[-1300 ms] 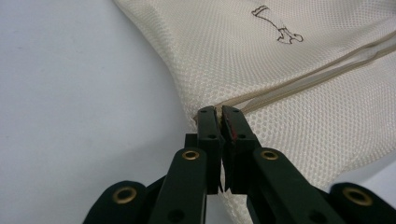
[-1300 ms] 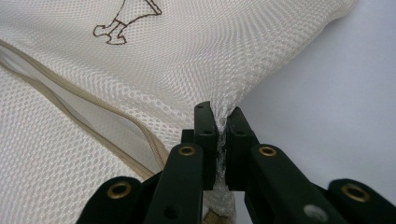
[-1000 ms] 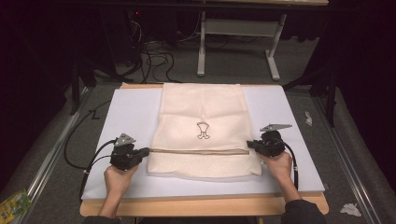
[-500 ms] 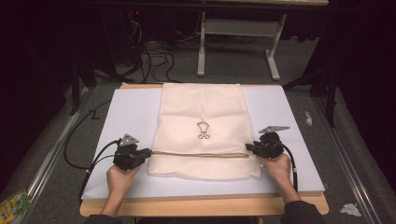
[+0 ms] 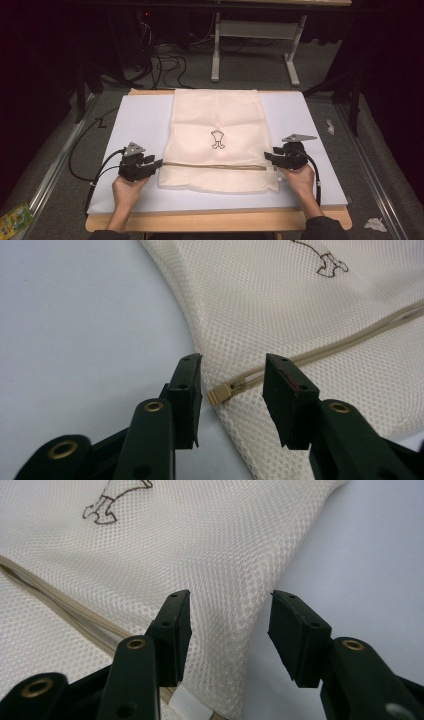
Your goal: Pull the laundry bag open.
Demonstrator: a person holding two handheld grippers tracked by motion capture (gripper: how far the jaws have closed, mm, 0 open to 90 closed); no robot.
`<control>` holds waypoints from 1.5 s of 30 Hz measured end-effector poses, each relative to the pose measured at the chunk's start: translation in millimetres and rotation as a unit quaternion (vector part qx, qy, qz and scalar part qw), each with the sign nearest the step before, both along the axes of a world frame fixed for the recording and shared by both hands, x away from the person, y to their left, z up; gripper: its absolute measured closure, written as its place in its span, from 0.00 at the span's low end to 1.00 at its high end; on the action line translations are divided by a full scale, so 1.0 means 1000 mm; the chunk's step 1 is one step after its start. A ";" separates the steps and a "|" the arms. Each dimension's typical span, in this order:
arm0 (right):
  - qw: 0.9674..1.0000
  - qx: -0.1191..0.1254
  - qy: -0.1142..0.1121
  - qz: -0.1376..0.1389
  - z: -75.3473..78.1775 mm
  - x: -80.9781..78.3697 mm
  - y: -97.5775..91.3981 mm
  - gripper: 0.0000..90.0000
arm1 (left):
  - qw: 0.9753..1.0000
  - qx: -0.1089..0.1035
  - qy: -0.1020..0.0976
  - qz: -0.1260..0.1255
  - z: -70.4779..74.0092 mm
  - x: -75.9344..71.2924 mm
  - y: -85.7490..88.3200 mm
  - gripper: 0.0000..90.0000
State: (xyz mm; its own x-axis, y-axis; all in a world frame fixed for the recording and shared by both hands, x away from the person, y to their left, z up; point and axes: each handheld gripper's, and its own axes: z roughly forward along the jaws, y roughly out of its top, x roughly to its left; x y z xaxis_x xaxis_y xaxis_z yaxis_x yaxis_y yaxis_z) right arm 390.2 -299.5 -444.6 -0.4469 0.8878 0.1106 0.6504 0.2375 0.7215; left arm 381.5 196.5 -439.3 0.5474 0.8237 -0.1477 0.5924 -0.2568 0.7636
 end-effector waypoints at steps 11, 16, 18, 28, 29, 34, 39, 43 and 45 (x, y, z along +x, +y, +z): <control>0.998 0.025 -0.058 -0.010 0.016 -0.015 -0.014 0.70 | 0.999 -0.025 -0.043 0.012 0.010 -0.005 0.014 0.63; 0.996 0.046 -0.067 -0.026 0.021 -0.021 -0.028 0.70 | 0.998 -0.033 -0.054 0.026 0.012 -0.006 0.022 0.62; 0.996 0.050 -0.069 -0.034 0.022 -0.024 -0.035 0.70 | 0.997 -0.034 -0.054 0.031 0.012 -0.006 0.026 0.61; 0.993 0.061 -0.079 -0.066 0.022 -0.034 -0.061 0.73 | 0.995 -0.046 -0.062 0.056 0.011 -0.007 0.044 0.61; 0.993 0.061 -0.078 -0.069 0.021 -0.035 -0.063 0.74 | 0.995 -0.046 -0.063 0.057 0.010 -0.007 0.045 0.61; 0.992 0.063 -0.077 -0.080 0.018 -0.038 -0.071 0.75 | 0.995 -0.050 -0.061 0.068 0.007 -0.006 0.050 0.61; 0.990 0.072 -0.078 -0.094 0.013 -0.040 -0.081 0.75 | 0.994 -0.049 -0.062 0.079 0.005 -0.003 0.053 0.60; 0.989 0.072 -0.080 -0.102 0.010 -0.040 -0.088 0.75 | 0.993 -0.046 -0.064 0.086 0.003 -0.001 0.055 0.60; 0.988 0.073 -0.077 -0.108 0.007 -0.040 -0.090 0.75 | 0.993 -0.044 -0.064 0.091 0.001 0.000 0.056 0.60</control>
State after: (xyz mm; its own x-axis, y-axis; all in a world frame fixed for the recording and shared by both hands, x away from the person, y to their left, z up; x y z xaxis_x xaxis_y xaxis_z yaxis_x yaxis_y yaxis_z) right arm 349.9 -389.8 -437.2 -0.2708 0.9439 0.1892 0.5537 -0.0081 0.8327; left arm 381.5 252.8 -437.9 0.4100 0.8973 -0.1634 0.5200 -0.0828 0.8502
